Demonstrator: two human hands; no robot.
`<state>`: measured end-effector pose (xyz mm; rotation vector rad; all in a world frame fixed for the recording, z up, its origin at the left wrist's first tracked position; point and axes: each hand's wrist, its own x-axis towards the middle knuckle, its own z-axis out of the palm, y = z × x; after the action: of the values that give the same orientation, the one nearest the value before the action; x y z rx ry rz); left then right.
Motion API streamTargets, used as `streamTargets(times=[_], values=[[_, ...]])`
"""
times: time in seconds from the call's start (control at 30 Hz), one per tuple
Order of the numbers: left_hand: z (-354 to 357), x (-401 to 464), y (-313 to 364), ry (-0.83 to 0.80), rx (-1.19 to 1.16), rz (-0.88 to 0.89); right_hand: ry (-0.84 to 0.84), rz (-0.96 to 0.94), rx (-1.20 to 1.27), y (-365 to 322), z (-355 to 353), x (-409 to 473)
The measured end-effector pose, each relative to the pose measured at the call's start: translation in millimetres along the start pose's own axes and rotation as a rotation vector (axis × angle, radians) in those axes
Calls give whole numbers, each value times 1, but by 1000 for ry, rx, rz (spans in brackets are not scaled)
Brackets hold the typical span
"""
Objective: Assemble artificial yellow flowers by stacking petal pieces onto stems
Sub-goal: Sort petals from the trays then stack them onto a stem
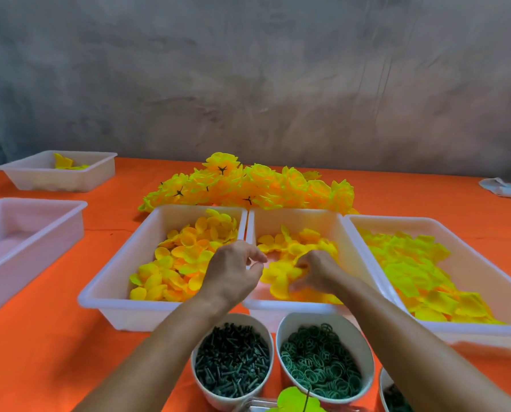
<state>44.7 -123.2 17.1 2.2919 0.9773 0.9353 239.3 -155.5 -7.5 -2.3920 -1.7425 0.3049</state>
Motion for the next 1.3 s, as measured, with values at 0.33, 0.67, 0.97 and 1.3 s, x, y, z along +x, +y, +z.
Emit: streamTargets(times=[0.33, 0.67, 0.97, 1.3], values=[[32, 37, -16, -148, 235, -59, 61, 133, 644, 20, -17, -9], [46, 32, -25, -326, 564, 90, -258, 29, 192, 4, -33, -10], [48, 32, -31, -220, 453, 95, 133, 79, -179, -29, -34, 47], [48, 30, -30, -145, 393, 106, -72, 257, -134, -17, 6, 109]])
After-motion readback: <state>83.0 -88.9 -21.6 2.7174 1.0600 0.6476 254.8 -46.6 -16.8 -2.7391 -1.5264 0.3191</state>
